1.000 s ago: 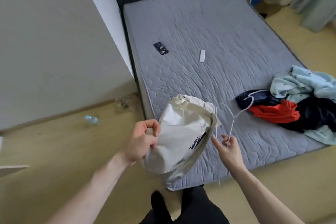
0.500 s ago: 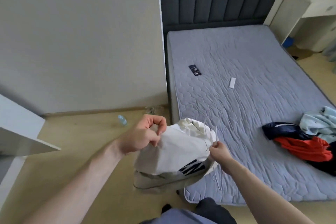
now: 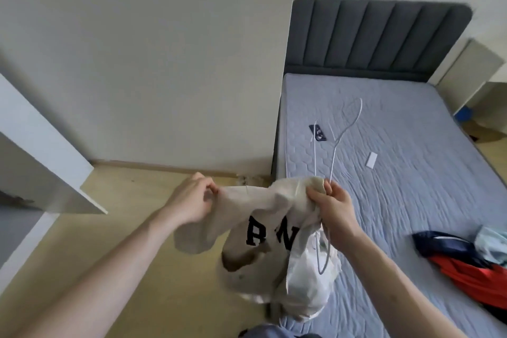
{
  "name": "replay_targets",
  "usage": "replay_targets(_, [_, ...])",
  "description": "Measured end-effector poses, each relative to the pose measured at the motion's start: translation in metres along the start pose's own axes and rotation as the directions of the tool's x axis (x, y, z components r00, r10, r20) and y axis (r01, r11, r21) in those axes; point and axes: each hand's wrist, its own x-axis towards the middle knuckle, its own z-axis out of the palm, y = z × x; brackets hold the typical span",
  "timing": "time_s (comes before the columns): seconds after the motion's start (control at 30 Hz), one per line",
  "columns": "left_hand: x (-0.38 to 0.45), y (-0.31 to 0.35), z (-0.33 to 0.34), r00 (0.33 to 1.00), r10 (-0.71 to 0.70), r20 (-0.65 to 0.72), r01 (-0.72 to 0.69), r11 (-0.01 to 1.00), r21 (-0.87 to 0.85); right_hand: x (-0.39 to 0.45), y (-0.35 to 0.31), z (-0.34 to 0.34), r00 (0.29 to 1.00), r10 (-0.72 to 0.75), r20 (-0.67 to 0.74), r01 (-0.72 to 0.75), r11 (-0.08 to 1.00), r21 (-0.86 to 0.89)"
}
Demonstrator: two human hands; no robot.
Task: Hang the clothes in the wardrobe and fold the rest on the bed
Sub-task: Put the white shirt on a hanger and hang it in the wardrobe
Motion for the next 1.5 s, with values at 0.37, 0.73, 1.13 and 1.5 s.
replay_targets(0.37, [-0.058,0.121,0.034,0.967,0.23,-0.107,-0.254,0.888,-0.384,-0.037,-0.049,0.058,0.995,-0.054,0.086,0.047,0.996,0.081])
replay_targets(0.73, [-0.043,0.133,0.047,0.939,0.286,-0.189,-0.342,0.824,-0.451,-0.05,-0.055,0.03,0.972,-0.067,0.224,0.06,0.997,0.04])
replay_targets(1.13, [-0.026,0.12,0.006,0.978,0.152,-0.144,-0.21,0.704,-0.678,-0.037,-0.011,-0.014,0.974,-0.114,0.197,0.135,0.986,-0.097])
replay_targets(1.5, [-0.039,0.157,-0.066,0.899,0.377,-0.221,-0.428,0.655,-0.623,-0.013,0.059,-0.015,0.997,-0.063,0.048,0.079,0.722,-0.688])
